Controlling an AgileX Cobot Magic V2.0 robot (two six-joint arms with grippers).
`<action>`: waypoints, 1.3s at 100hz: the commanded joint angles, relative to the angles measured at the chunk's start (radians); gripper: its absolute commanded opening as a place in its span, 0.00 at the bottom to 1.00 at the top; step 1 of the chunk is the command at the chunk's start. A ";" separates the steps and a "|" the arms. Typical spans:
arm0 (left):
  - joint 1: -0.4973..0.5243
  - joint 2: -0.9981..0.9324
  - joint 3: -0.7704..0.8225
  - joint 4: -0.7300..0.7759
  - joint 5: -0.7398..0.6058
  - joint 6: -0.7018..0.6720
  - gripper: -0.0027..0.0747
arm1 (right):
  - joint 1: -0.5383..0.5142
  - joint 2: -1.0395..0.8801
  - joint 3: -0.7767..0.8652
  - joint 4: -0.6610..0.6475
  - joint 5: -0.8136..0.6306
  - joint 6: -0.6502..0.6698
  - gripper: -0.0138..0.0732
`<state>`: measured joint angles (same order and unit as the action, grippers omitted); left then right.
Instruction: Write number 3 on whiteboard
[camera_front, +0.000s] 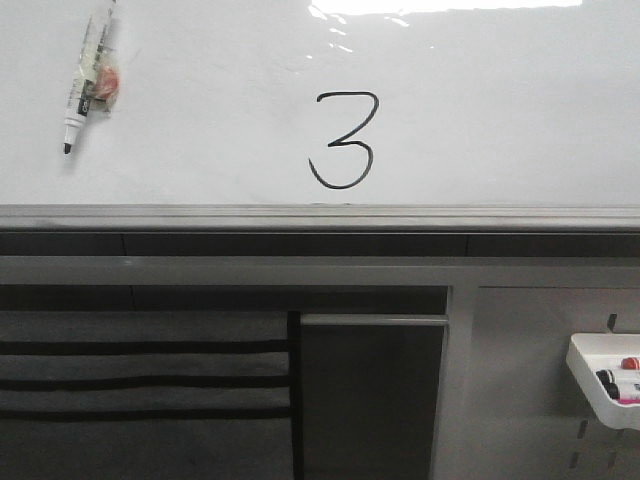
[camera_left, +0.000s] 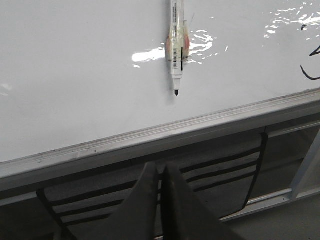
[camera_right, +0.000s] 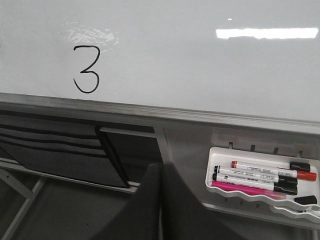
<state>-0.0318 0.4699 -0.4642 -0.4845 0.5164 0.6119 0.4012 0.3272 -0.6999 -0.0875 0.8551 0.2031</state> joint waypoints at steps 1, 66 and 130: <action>-0.008 0.005 -0.022 -0.029 -0.076 -0.013 0.01 | -0.005 0.008 -0.019 -0.021 -0.064 -0.001 0.07; -0.046 -0.434 0.326 0.196 -0.398 -0.181 0.01 | -0.005 0.008 -0.019 -0.021 -0.064 -0.001 0.07; -0.046 -0.506 0.472 0.461 -0.575 -0.533 0.01 | -0.005 0.008 -0.019 -0.021 -0.068 -0.001 0.07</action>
<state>-0.0813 -0.0064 0.0068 -0.0237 0.0284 0.0910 0.4012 0.3249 -0.6999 -0.0891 0.8573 0.2044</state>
